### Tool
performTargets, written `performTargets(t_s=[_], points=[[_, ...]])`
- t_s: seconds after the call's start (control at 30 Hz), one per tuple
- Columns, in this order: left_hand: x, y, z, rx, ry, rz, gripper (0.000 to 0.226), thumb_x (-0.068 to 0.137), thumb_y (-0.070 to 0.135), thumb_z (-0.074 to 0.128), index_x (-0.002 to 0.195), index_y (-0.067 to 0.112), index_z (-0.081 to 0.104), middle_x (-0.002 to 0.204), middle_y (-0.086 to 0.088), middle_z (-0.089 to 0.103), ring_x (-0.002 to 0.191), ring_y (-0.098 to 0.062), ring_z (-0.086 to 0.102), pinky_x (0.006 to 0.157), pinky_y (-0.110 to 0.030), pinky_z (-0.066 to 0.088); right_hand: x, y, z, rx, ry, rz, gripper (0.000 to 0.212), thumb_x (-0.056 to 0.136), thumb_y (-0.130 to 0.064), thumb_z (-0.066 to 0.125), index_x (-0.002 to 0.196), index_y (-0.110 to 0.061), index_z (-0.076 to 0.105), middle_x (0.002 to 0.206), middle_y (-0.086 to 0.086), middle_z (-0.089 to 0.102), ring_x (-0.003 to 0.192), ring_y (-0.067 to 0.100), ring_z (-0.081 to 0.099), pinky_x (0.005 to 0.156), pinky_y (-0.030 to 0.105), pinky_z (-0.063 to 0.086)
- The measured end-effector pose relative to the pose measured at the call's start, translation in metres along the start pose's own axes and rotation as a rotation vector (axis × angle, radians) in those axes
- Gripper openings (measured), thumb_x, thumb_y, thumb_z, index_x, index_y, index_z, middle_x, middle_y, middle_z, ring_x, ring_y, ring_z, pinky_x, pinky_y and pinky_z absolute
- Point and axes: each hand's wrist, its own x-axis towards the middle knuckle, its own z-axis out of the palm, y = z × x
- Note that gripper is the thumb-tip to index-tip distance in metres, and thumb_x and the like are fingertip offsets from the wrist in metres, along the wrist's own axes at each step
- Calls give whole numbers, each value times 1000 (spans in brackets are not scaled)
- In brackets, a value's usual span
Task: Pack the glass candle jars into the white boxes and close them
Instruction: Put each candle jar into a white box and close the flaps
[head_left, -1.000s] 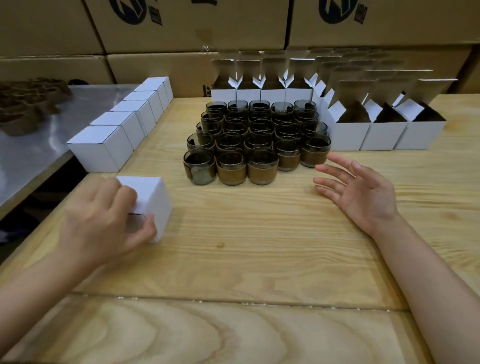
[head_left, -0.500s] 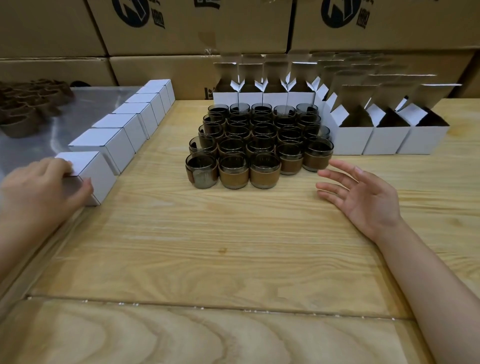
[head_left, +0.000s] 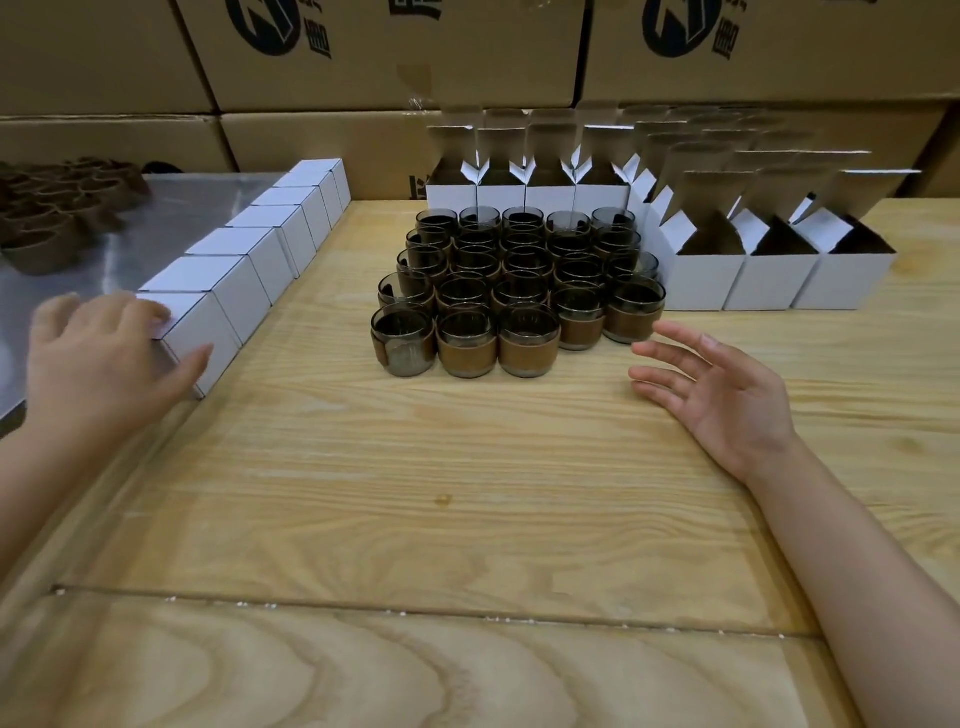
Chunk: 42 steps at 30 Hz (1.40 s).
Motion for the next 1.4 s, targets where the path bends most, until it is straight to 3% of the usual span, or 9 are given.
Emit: performTargets(t_s=[0.07, 0.17, 0.33, 0.6, 0.73, 0.83, 0.97, 1.1, 1.4], points=[[3, 26, -1, -17, 176, 126, 46, 91, 46, 48, 109, 4, 53, 118, -7, 59, 121, -32, 49, 107, -51, 31, 1, -1, 0, 5, 10, 9, 42, 85, -31, 48, 120, -11, 59, 111, 14, 67, 96, 28, 66, 88, 36, 55], [-1, 111, -3, -145, 374, 407, 25, 94, 24, 53, 99, 2, 63, 101, -8, 68, 94, -33, 63, 89, -42, 43, 1, -1, 1, 5, 19, 21, 47, 81, -32, 50, 121, -10, 58, 110, 14, 66, 95, 27, 66, 87, 36, 54], [-24, 264, -1, -494, 310, 713, 10, 82, -1, 62, 81, -1, 71, 69, -10, 65, 61, -28, 61, 55, -38, 48, 1, -1, 1, 11, 33, 30, 47, 82, -32, 49, 123, -8, 57, 112, 15, 65, 95, 27, 66, 86, 36, 53], [-35, 298, 26, -615, 79, 665, 8, 76, -7, 69, 80, -1, 71, 65, -10, 62, 56, -27, 57, 46, -36, 47, -1, -1, 6, -51, 128, 18, 27, 91, -18, 50, 114, -9, 61, 102, 13, 68, 87, 26, 67, 85, 37, 54], [-35, 299, 25, -645, 6, 638, 7, 77, -4, 69, 80, 2, 71, 65, -7, 64, 56, -25, 60, 46, -35, 48, 12, -10, 11, -363, 413, -122, 21, 94, -5, 49, 100, -14, 67, 81, 2, 70, 77, 19, 65, 74, 30, 53], [-35, 298, 25, -686, -34, 597, 8, 76, -2, 70, 82, 3, 72, 65, -5, 65, 57, -23, 62, 47, -34, 49, 43, -30, 5, -693, 544, -153, 31, 92, -6, 47, 118, -15, 61, 82, 2, 66, 77, 16, 62, 71, 28, 51], [-34, 298, 25, -700, -51, 553, 9, 75, -1, 72, 83, 4, 71, 63, -2, 64, 54, -21, 61, 45, -32, 49, 83, -53, -7, -1181, 500, -57, 55, 90, -10, 50, 141, -27, 39, 84, 4, 60, 68, 14, 54, 52, 27, 40], [-33, 298, 26, -713, -51, 520, 10, 73, 0, 72, 81, 5, 71, 60, -1, 63, 52, -20, 59, 44, -30, 47, 106, -59, -17, -1325, 407, 66, 59, 91, -13, 51, 146, -22, 31, 94, 6, 57, 70, 15, 54, 55, 29, 40], [-34, 298, 27, -706, -71, 486, 9, 75, 1, 71, 83, 5, 71, 60, -1, 63, 52, -21, 60, 43, -32, 48, 106, -63, -18, -1508, 432, -36, 20, 98, -16, 42, 111, -10, 56, 105, 16, 61, 92, 26, 56, 72, 35, 46]])
